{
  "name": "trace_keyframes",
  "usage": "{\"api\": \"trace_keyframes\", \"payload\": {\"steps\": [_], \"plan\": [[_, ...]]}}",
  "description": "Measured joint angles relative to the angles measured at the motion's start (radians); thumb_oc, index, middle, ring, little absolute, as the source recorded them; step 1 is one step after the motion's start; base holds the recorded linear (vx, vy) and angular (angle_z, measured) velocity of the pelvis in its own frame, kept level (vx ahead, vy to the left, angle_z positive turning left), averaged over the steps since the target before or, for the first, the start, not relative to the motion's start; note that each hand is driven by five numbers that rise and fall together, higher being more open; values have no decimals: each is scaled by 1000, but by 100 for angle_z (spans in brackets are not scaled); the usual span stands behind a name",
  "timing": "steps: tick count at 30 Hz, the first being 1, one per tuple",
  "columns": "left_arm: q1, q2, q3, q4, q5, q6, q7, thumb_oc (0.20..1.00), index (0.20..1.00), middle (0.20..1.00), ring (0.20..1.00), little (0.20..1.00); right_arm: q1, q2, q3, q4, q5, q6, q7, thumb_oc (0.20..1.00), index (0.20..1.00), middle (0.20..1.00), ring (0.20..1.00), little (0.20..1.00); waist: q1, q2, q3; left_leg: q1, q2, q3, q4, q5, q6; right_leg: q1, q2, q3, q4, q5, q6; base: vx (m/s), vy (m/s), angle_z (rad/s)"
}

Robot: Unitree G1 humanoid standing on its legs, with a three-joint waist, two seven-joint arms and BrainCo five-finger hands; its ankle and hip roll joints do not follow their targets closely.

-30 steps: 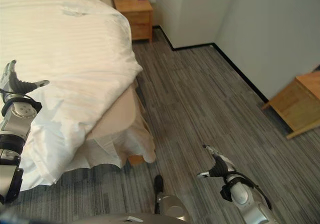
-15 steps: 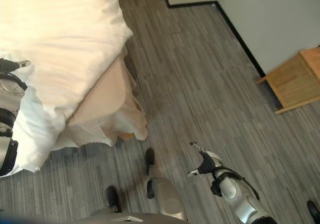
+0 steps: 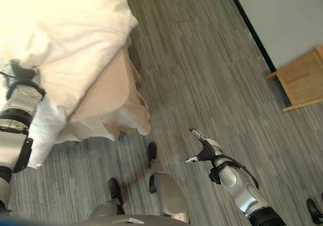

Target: Making the bed.

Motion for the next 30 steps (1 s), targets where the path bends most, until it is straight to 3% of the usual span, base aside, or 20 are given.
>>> {"api": "trace_keyframes", "payload": {"steps": [4, 5, 9, 12, 16, 17, 18, 19, 20, 22, 23, 25, 28, 30], "plan": [[137, -137, -21, -432, -2, -26, -3, 200, 200, 200, 200, 200, 1, 9, 2, 17, -1, 4, 0, 1000, 1000, 1000, 1000, 1000, 10, 18, -17, 44, -13, -5, 1, -1, 8, 50, -19, -5, 0, -9, 12, 13, 69, 10], [212, -219, -40, -529, -1, -58, -9, 200, 200, 200, 200, 200, -4, 19, 10, 63, -1, 6, -1, 1000, 1000, 1000, 1000, 1000, 11, 36, -38, 57, -17, -8, 1, -6, 14, 69, -20, -5, 0, -5, 9, -18, 43, -1], [380, -403, -151, -567, -40, -74, -63, 200, 200, 200, 200, 200, -49, 80, 11, 186, -1, 29, -8, 1000, 1000, 1000, 1000, 1000, -6, 63, -91, 99, -35, 0, 1, -15, 29, 98, -25, 12, 0, -16, 26, -24, 98, -9], [482, -442, -246, -563, -71, -73, -118, 200, 200, 200, 200, 200, -59, 114, 19, 269, -1, 54, -24, 1000, 1000, 1000, 1000, 1000, -10, 62, -101, 130, -47, 6, 1, -22, 40, 122, -29, 24, 0, -17, 29, -29, 89, -10], [596, -437, -394, -505, -143, -64, -171, 200, 200, 200, 200, 200, -63, 235, 39, 500, -1, 107, -47, 1000, 1000, 1000, 1000, 1000, -6, 61, -119, 179, -64, 25, 1, -28, 51, 158, -39, 44, 0, -21, 32, -42, 57, -12], [598, -428, -390, -502, -159, -63, -181, 332, 332, 332, 332, 332, -61, 244, 53, 515, -1, 117, -49, 1000, 1000, 1000, 1000, 1000, -5, 60, -119, 181, -65, 31, -1, -29, 54, 158, -42, 51, 0, -23, 35, -41, 67, -20], [587, -411, -398, -497, -168, -64, -211, 793, 793, 793, 793, 793, -50, 256, 65, 532, 0, 123, -55, 1000, 1000, 1000, 1000, 1000, -8, 62, -120, 182, -74, 40, 0, -27, 66, 155, -46, 61, -3, -46, 64, -18, 54, -21], [585, -412, -409, -483, -170, -64, -239, 793, 793, 793, 793, 793, -52, 270, 69, 572, 0, 126, -59, 1000, 1000, 1000, 1000, 1000, -9, 69, -124, 182, -65, 54, 0, -27, 71, 155, -44, 61, -2, -72, 96, -22, 47, -21], [585, -412, -429, -472, -173, -64, -254, 1000, 1000, 1000, 1000, 1000, -57, 283, 69, 612, 1, 129, -64, 1000, 1000, 1000, 1000, 1000, -6, 78, -131, 183, -57, 61, 1, -27, 73, 155, -41, 59, 1, -89, 115, -8, 35, -25], [620, -425, -546, -463, -177, -68, -362, 1000, 1000, 1000, 1000, 1000, -49, 304, 69, 710, 11, 145, -65, 1000, 1000, 1000, 1000, 1000, -17, 94, -161, 199, -45, 84, -4, -39, 86, 134, -45, 64, 119, -108, 115, -8, 46, -19], [641, -470, -621, -400, -176, -78, -408, 1000, 1000, 1000, 1000, 1000, -59, 314, 54, 791, 42, 143, -71, 1000, 1000, 1000, 1000, 1000, -27, 86, -178, 222, -67, 80, 1, -42, 85, 145, -45, 75, 131, -104, 91, -5, 25, -17], [665, -528, -698, -364, -179, -75, -466, 1000, 1000, 1000, 1000, 1000, -90, 324, 47, 868, 53, 154, -90, 1000, 1000, 1000, 1000, 1000, -37, 91, -185, 235, -64, 84, 1, -43, 85, 176, -46, 96, 76, -76, 77, -16, 7, -28], [672, -574, -713, -433, -223, -79, -480, 1000, 1000, 1000, 1000, 1000, -94, 344, 48, 1005, 76, 179, -125, 1000, 1000, 1000, 1000, 1000, -36, 84, -182, 238, -69, 76, 1, -44, 85, 209, -53, 88, 25, -59, 75, -20, -4, 1], [659, -537, -709, -578, -309, -95, -478, 1000, 1000, 1000, 1000, 1000, -96, 345, 43, 1065, 69, 225, -147, 1000, 1000, 1000, 1000, 1000, -33, 83, -180, 237, -72, 65, -5, -49, 93, 225, -59, 79, 9, -62, 80, -28, 1, 13]]}}
